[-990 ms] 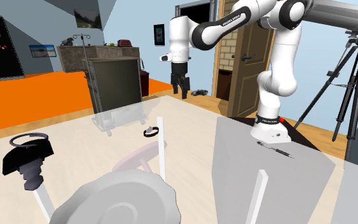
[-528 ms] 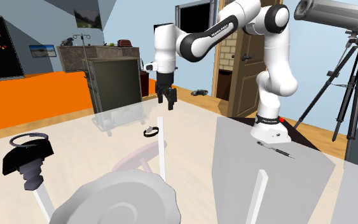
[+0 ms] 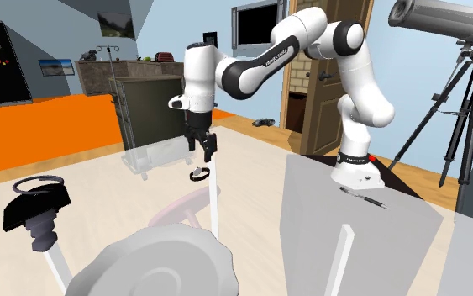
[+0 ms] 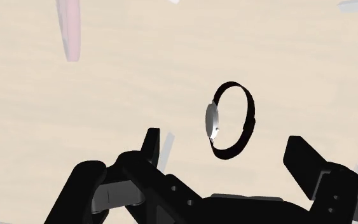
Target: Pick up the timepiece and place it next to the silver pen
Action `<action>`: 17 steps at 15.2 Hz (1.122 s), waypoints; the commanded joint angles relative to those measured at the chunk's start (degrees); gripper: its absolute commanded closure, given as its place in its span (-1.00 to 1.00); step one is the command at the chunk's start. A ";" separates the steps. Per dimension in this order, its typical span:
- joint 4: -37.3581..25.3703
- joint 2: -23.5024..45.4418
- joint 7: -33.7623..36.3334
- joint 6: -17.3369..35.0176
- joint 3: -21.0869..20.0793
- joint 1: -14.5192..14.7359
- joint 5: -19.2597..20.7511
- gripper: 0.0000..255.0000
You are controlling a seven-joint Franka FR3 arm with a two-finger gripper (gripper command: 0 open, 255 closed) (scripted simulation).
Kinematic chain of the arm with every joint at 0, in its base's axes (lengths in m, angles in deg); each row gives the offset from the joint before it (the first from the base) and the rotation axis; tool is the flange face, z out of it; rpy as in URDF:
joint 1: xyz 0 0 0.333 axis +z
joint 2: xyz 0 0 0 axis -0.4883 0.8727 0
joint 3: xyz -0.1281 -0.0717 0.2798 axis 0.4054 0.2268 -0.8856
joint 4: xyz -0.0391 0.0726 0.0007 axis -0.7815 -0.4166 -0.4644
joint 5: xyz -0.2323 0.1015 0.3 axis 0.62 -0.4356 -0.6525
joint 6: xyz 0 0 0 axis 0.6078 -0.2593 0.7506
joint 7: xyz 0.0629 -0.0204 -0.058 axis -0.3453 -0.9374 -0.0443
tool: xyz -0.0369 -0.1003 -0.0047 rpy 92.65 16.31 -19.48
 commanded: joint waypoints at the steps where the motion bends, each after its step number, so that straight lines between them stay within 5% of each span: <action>1: 0.71 0.69 0.16 1.46 0.08 0.13 0.38 -1.00; 13: 1.87 2.27 0.48 4.16 0.37 0.11 0.89 -1.00; 14: 1.87 2.27 0.48 4.16 0.37 0.11 0.89 1.00; 17: 1.87 2.27 0.48 4.16 0.37 0.11 0.89 1.00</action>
